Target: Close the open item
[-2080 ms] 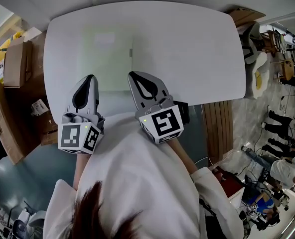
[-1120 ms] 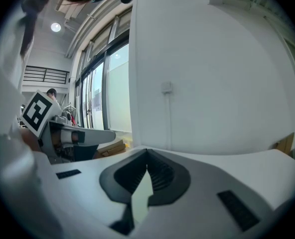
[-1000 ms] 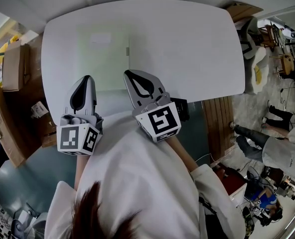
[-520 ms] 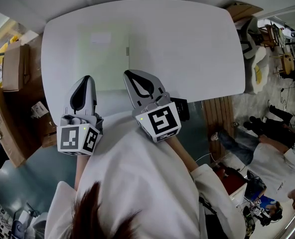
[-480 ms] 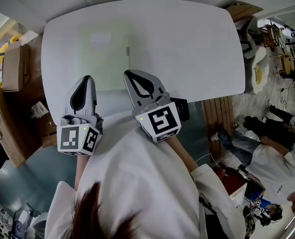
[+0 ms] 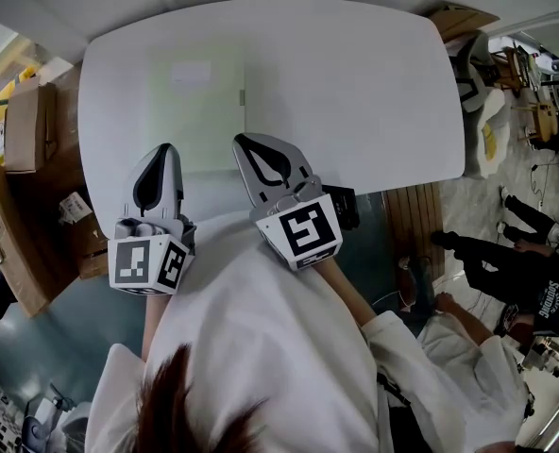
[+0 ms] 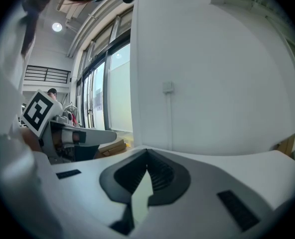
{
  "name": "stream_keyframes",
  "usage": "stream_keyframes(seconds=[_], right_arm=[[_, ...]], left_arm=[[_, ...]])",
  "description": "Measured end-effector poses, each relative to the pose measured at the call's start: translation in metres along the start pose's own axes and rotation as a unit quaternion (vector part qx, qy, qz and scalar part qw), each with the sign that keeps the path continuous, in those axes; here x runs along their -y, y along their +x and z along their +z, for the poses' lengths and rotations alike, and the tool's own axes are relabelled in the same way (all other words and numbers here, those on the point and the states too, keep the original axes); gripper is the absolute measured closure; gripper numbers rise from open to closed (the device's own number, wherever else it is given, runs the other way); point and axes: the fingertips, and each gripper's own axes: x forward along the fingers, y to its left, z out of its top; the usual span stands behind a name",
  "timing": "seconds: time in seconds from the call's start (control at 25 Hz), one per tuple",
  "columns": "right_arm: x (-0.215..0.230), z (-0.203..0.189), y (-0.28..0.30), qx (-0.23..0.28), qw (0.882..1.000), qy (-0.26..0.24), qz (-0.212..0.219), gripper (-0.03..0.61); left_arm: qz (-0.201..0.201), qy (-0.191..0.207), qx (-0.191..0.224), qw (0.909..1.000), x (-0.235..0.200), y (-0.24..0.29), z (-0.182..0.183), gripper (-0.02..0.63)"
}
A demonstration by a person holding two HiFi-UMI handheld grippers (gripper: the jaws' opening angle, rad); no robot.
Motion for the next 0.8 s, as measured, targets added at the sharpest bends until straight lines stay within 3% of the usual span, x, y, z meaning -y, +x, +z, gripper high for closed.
stream_keyframes(seconds=[0.8], right_arm=[[0.0013, 0.0009, 0.0006, -0.002, 1.000, -0.004, 0.006, 0.574]], left_arm=[[0.004, 0.000, -0.001, 1.0000, 0.0006, 0.0014, -0.0007, 0.604]])
